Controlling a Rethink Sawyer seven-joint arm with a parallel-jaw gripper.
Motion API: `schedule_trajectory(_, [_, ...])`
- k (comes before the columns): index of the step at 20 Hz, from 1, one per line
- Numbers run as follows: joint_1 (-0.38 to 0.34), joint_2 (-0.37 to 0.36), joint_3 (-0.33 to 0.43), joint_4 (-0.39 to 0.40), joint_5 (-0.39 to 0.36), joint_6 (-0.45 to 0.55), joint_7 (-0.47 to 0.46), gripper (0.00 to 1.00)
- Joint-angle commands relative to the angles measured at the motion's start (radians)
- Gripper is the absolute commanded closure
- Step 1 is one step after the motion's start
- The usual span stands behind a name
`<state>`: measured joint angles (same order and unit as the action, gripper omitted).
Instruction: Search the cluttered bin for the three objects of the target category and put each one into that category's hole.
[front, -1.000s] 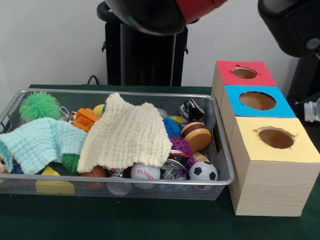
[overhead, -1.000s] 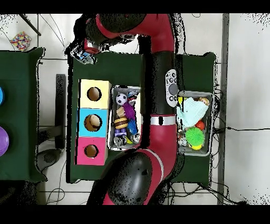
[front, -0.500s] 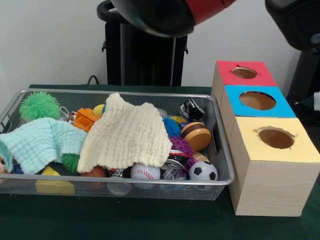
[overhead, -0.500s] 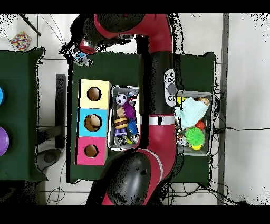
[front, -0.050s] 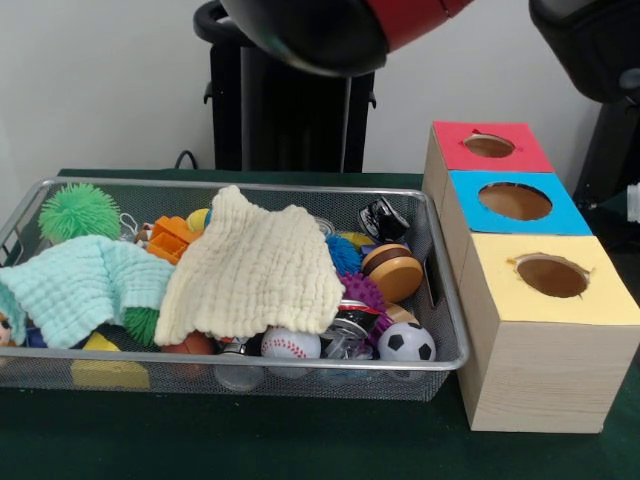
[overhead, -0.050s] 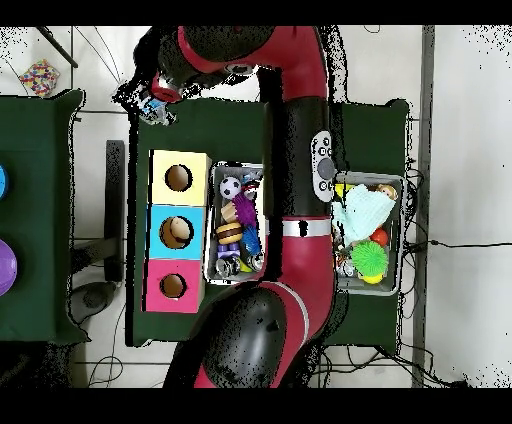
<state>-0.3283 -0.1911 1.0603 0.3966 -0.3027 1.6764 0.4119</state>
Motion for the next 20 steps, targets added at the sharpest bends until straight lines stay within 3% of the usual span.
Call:
schedule_trajectory(1, [-0.048,0.047,-0.010,0.014,-0.032,0.093,0.146,1.00])
schedule_trajectory(6, [-0.078,0.053,-0.015,0.018,-0.016,0.093,0.172,1.00])
schedule_trajectory(12, [-0.106,0.070,0.005,0.009,-0.021,0.112,0.117,1.00])
schedule_trajectory(18, [-0.123,0.090,0.044,-0.029,-0.078,0.211,0.073,1.00])
schedule_trajectory(20, [-0.127,0.085,0.041,-0.031,-0.085,0.238,0.109,1.00])
